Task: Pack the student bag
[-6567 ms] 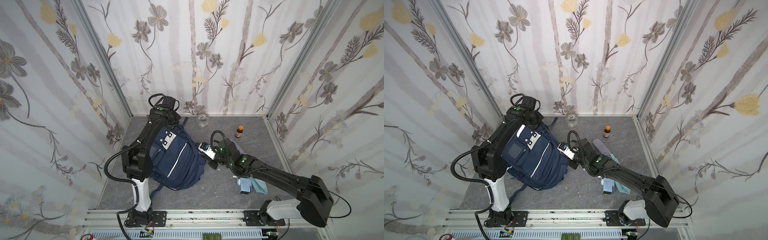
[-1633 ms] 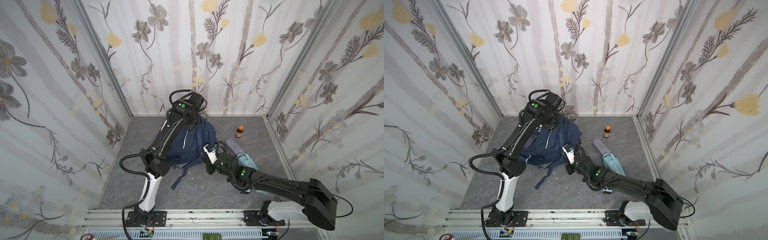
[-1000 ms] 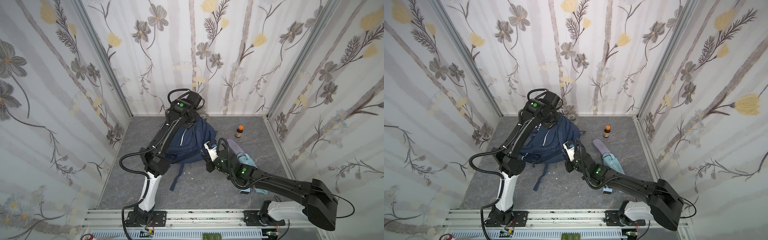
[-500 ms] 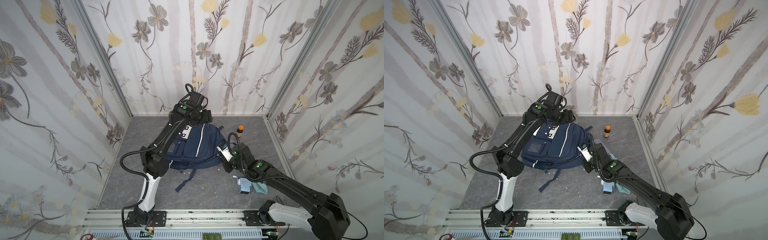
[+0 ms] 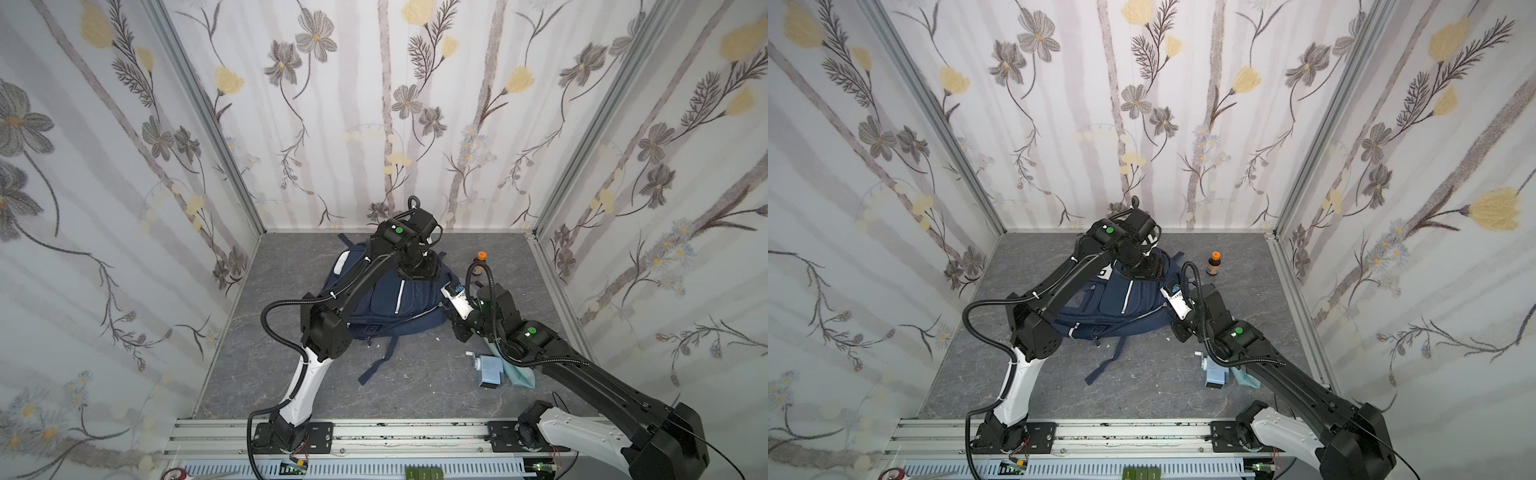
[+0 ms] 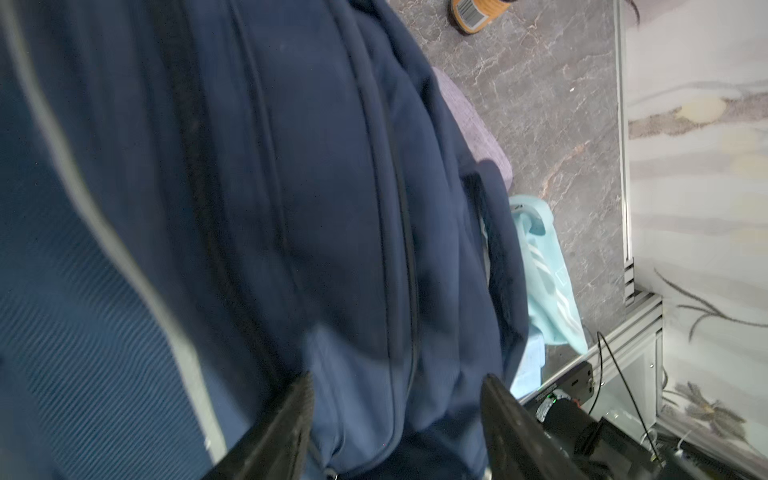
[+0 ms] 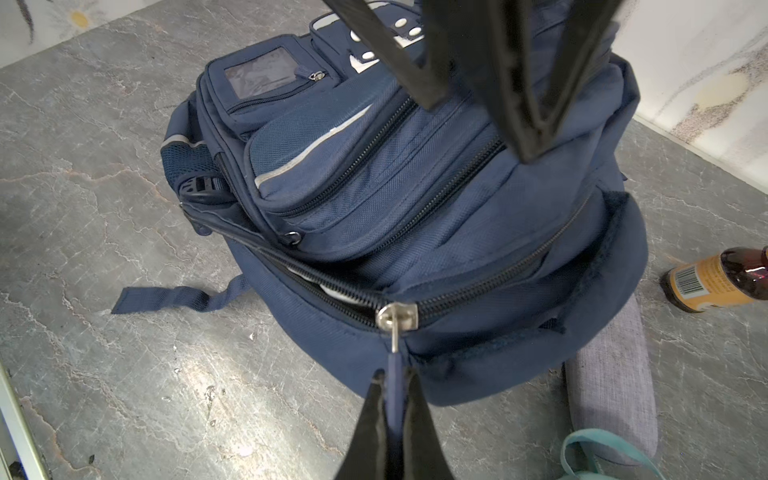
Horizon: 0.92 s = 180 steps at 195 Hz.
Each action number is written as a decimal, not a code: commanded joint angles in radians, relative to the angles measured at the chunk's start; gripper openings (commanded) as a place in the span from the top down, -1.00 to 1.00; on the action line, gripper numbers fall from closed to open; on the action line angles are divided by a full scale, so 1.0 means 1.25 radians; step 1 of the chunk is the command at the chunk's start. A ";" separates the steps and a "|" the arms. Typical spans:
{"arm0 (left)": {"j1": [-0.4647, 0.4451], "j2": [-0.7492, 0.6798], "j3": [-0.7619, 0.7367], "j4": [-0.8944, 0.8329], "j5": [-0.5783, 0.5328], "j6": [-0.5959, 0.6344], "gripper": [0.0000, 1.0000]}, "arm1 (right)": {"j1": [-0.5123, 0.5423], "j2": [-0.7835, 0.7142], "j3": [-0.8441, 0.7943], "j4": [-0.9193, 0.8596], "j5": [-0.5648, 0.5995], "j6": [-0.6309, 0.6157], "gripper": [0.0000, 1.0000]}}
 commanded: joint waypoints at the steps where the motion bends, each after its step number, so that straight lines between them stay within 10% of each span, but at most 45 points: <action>1: 0.028 -0.077 -0.088 0.065 0.037 0.084 -0.32 | -0.031 -0.002 0.004 0.085 -0.035 -0.003 1.00; 45: 0.033 -0.154 -0.243 0.100 0.050 0.127 -0.34 | -0.065 0.021 0.037 0.057 -0.099 -0.052 1.00; 112: -0.006 0.118 0.144 0.106 0.230 -0.143 -0.42 | -0.065 -0.016 0.003 0.064 -0.089 -0.146 1.00; 180: -0.037 0.168 0.133 0.034 0.233 -0.184 -0.26 | -0.065 -0.042 -0.002 0.071 -0.061 -0.154 1.00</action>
